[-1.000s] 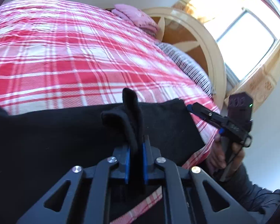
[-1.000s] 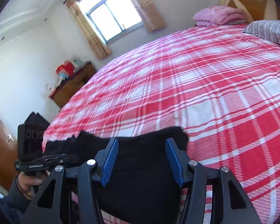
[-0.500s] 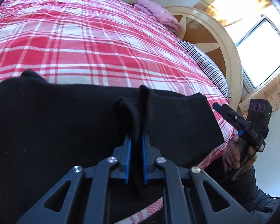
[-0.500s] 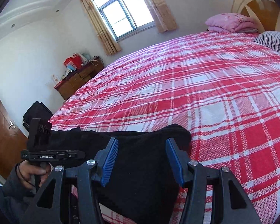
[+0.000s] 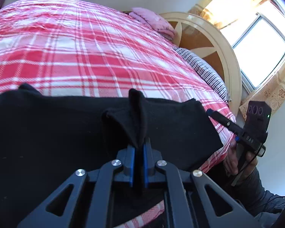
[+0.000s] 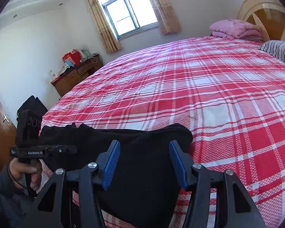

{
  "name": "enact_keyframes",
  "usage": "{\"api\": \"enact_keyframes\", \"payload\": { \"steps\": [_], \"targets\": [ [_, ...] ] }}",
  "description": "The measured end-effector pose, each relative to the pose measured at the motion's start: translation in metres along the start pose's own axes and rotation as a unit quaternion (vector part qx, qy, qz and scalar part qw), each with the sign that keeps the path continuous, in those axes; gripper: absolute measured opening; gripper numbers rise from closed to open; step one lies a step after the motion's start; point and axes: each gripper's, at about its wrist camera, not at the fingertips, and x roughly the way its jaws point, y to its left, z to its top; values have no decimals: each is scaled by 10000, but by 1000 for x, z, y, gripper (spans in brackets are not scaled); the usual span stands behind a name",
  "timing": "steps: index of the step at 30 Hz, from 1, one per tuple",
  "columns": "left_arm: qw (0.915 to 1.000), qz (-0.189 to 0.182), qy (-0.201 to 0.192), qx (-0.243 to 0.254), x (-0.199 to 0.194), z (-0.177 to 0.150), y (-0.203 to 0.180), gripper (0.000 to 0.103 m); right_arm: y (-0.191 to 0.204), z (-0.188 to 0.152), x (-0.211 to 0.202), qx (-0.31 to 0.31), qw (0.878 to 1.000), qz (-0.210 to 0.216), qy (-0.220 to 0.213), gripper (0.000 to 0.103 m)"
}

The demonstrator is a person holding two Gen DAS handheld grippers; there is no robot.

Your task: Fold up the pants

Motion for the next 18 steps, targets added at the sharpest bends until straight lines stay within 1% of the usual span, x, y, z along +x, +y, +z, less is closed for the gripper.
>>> {"api": "enact_keyframes", "payload": {
  "steps": [3,4,5,6,7,8,9,10,11,12,13,14,15,16,18],
  "targets": [
    [9999,121,30,-33,-1,1,5,8,5,-3,4,-125,9999,-58,88,56],
    [9998,165,116,-72,4,0,9,9,6,-4,5,-154,9998,-87,99,56],
    [9996,141,213,-148,9,-1,12,9,8,-4,4,-194,9997,-105,96,56],
    [9994,126,213,-240,10,-2,15,10,10,-3,3,-231,9996,-112,94,56],
    [9991,98,204,-356,11,-3,18,16,17,-2,1,-329,9994,-72,85,56],
    [9989,59,238,-395,10,-2,20,19,23,-1,-1,-435,9990,10,85,56],
    [9990,83,239,-358,8,-1,18,20,37,-1,-2,-677,9975,172,112,56],
    [9992,137,206,-302,5,0,16,27,47,-2,-2,-868,9958,259,145,56],
    [9994,216,123,-221,0,1,15,39,58,-4,0,-1080,9934,337,198,56],
    [9995,278,20,-171,-6,3,14,45,72,-7,4,-1349,9895,430,293,56],
    [9993,325,-94,-156,-12,4,14,54,88,-11,10,-1613,9845,540,437,56],
    [9989,390,-209,-155,-18,6,14,58,100,-15,16,-1784,9803,632,560,56],
    [9985,451,-267,-134,-21,8,15,59,118,-21,26,-2036,9724,809,800,56],
    [9980,543,-315,-81,-25,10,16,59,129,-26,32,-2212,9665,888,946,56],
    [9973,628,-383,-88,-30,12,20,59,154,-38,48,-2641,9523,930,1212,56]
  ]
}}
